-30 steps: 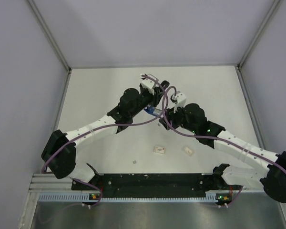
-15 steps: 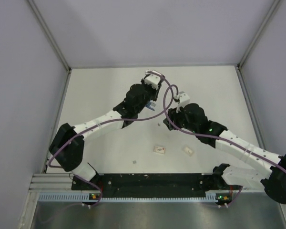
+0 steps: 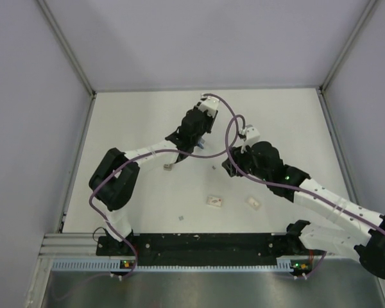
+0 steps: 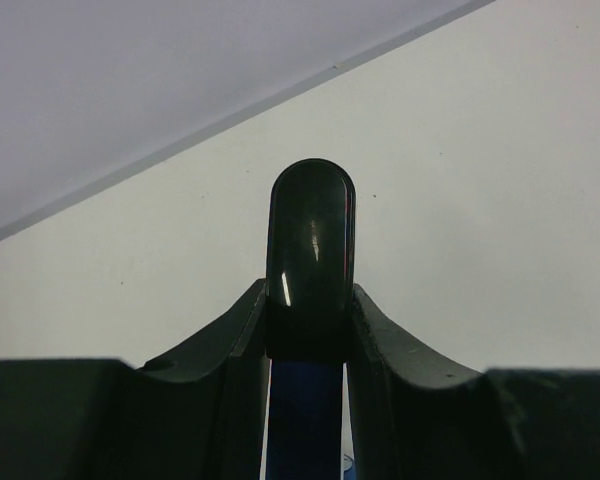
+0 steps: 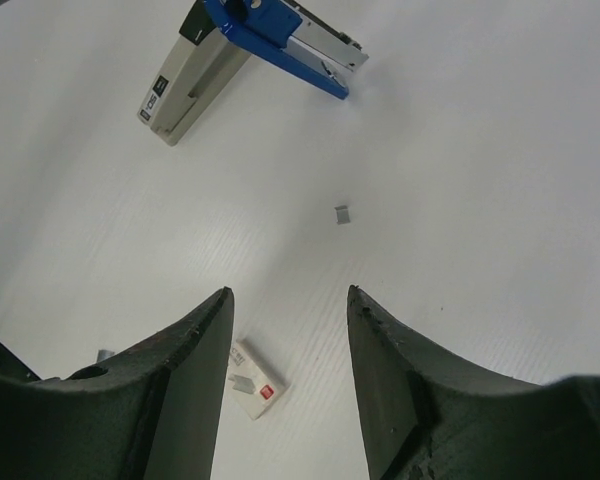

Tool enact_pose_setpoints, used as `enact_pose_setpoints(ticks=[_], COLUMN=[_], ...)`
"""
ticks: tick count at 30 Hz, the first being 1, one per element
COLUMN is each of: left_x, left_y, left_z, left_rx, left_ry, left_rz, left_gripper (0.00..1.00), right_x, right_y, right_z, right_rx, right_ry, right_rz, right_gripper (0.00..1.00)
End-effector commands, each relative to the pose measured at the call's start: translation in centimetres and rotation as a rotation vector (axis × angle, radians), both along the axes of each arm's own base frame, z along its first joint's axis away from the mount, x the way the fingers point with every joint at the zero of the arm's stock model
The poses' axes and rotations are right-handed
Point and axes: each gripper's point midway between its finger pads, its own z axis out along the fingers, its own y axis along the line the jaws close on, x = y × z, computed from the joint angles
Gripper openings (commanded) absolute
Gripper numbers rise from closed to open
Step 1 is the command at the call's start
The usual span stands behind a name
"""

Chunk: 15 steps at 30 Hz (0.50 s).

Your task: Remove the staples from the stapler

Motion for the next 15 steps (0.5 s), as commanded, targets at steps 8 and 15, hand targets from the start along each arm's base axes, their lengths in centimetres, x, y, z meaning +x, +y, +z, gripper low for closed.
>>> enact_pose_setpoints(ticks=[8, 15], left_x=[-1.4, -2.4], left_y=[2.7, 4.2], left_z=[-2.0, -4.5], left_rx=[-0.090, -0.051], left_ry=[0.064, 0.134], left_rz=[0.124, 0.167], left_gripper=[0.00, 0.00], right_x=[-0.1, -0.2], right_y=[0.9, 1.3], right_z=[0.4, 0.0], right_rx=[0.043, 0.049], right_ry=[-0.018, -0.011], right_rz=[0.035, 0.047], right_gripper=[0.50, 0.50])
